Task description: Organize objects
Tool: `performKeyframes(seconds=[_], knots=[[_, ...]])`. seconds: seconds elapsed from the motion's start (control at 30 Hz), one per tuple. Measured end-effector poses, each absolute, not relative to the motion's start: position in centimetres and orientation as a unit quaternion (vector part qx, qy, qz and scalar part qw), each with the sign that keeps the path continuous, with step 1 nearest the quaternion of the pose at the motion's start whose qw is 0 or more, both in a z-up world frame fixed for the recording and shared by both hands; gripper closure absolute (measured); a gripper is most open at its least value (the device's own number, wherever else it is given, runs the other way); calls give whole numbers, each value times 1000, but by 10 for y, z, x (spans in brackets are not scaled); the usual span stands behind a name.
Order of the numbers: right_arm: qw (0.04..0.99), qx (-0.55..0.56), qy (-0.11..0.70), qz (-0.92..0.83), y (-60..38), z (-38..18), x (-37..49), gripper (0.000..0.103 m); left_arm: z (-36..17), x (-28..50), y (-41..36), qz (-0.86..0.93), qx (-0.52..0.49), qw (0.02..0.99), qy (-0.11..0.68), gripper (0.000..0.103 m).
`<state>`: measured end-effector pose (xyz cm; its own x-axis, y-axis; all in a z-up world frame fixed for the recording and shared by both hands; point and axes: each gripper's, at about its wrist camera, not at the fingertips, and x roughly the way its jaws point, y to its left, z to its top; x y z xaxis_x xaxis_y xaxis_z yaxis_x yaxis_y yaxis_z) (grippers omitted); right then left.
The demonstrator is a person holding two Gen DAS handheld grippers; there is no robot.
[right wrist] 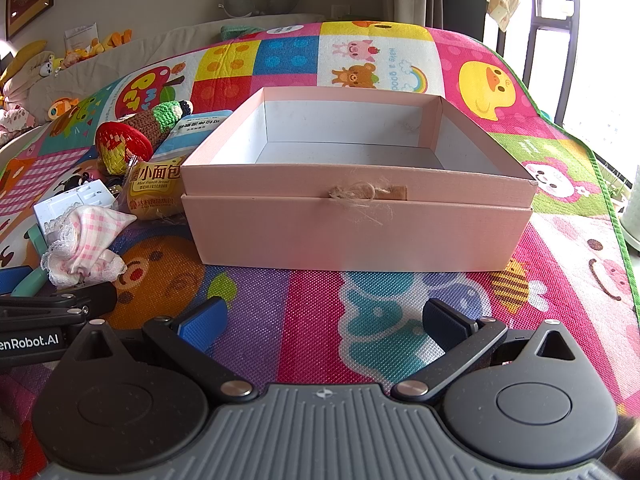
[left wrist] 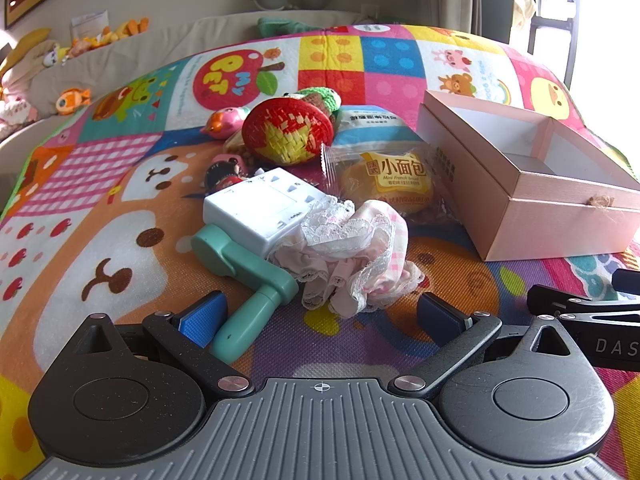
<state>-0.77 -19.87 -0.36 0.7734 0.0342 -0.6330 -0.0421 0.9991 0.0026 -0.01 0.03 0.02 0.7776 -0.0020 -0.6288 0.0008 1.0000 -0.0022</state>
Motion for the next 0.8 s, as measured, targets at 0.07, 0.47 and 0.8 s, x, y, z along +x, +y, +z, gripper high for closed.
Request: performKeyframes(seconds=[0.07, 0.47, 0.8], knots=[[942, -6, 336, 20, -199, -4, -8, 0, 0, 0, 0, -1, -1, 943, 333, 0], [942, -5, 336, 20, -199, -4, -8, 0, -1, 1, -2, 1, 8, 943, 334, 0], [942, -5, 336, 21, -198, -4, -7, 0, -1, 1, -4, 2, 8, 943, 333, 0]])
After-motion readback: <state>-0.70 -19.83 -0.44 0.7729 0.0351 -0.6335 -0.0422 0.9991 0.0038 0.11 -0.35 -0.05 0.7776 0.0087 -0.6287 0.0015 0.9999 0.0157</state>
